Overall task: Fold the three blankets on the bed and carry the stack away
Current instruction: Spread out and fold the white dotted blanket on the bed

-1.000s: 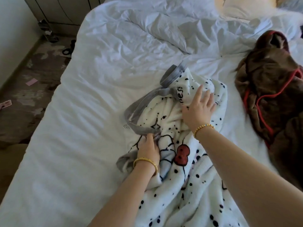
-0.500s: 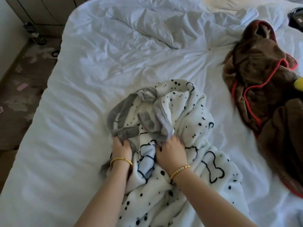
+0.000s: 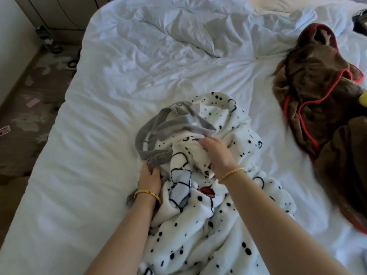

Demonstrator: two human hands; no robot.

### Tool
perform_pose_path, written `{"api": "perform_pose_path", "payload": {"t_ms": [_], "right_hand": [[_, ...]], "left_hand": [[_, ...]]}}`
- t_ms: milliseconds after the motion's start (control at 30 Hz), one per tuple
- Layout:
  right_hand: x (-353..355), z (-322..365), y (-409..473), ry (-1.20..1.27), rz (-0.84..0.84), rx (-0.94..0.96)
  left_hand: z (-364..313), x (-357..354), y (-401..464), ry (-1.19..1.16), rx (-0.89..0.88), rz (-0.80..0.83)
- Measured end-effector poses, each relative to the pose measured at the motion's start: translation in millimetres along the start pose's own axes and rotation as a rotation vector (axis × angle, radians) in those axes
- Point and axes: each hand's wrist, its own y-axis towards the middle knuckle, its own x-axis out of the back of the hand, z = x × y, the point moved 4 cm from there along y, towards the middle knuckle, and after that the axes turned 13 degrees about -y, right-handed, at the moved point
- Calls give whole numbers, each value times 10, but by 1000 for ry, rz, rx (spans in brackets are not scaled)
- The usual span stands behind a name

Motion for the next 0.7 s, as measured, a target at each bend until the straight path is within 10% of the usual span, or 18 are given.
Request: {"api": "perform_pose_path", "payload": {"t_ms": [167,333,533,700], "right_hand": [[221,-13,-117,-450,-187,-64],[-11,202,-527,-988,-770,693],[-346,-167,-466,-1227,-299,444],[-337,-101,-400,-1149,-396,374]], "left_hand": [[-12,87,-63,-196,72,-36],[-221,79,-63,-353,24,-41],[-372,135,-118,-420,-48,-91],[-360,87,-264,-330,-77,-23]]}}
